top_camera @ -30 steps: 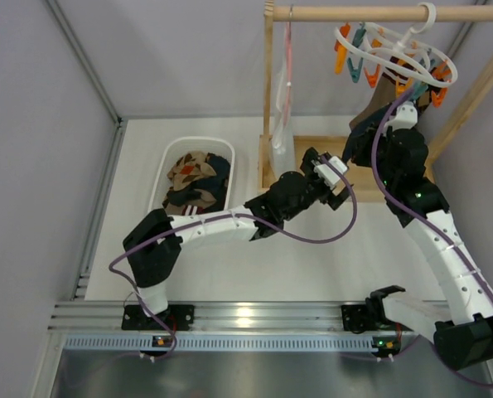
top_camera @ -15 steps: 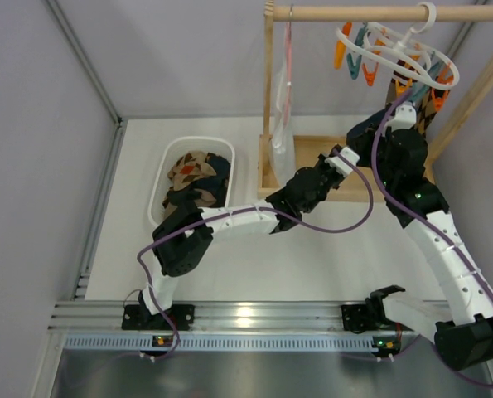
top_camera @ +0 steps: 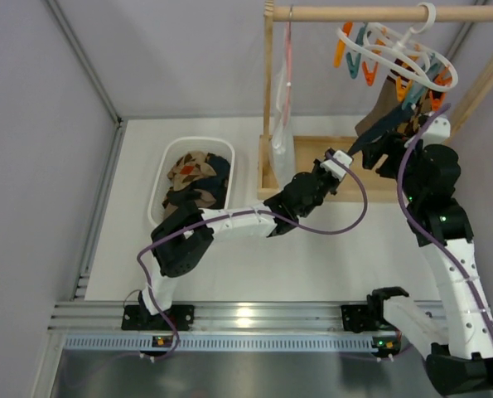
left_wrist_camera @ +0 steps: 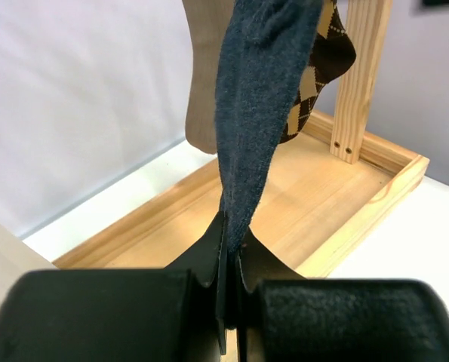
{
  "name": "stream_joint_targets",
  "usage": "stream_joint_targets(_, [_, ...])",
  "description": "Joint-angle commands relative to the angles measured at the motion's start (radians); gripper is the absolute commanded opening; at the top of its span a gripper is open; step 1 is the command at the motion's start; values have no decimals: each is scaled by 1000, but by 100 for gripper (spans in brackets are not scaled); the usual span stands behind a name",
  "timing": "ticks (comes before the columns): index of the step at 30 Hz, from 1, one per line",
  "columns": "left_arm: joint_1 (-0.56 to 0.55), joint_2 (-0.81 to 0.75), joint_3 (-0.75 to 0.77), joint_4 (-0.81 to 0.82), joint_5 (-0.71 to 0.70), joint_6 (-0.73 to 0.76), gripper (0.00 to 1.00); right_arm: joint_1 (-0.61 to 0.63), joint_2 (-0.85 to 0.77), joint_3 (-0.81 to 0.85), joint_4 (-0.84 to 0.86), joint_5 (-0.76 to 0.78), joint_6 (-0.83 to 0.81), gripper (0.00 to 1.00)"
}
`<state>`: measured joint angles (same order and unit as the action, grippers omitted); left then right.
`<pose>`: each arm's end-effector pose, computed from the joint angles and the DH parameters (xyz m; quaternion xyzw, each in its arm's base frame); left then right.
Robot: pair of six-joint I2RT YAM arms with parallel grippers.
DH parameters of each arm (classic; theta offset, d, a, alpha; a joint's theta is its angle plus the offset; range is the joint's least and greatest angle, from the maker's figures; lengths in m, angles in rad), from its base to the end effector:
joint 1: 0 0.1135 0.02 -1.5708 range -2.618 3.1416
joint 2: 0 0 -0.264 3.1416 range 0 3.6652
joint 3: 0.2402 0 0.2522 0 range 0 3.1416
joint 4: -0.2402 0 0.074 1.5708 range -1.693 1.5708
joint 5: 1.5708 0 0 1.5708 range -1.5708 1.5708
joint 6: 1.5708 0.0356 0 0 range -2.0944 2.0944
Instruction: Remove the socks clipped to the hanger
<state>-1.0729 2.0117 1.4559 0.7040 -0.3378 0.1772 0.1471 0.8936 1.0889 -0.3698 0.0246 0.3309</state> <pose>0.2390 -0.4150 0.2899 0.2733 0.5964 -0.2244 0.7206 0.1892 0.0272 0.4066 0.0782 0.7620 0.1430 0.6267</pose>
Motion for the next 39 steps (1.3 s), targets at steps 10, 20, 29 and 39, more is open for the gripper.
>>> stream_joint_targets(10, [5, -97, -91, 60, 31, -77, 0, -256, 79, 279, -138, -80, -53, 69])
stream_joint_targets(20, [4, -131, -115, 60, 62, -119, 0, -253, 271, 581, -198, -138, -58, 62])
stream_joint_targets(29, [-7, -125, -108, 60, 49, -130, 0, -193, 312, 677, -253, -57, -64, 59])
stream_joint_targets(39, [-45, -97, -66, 58, -10, -84, 0, -3, 423, 830, -402, 329, -130, 58])
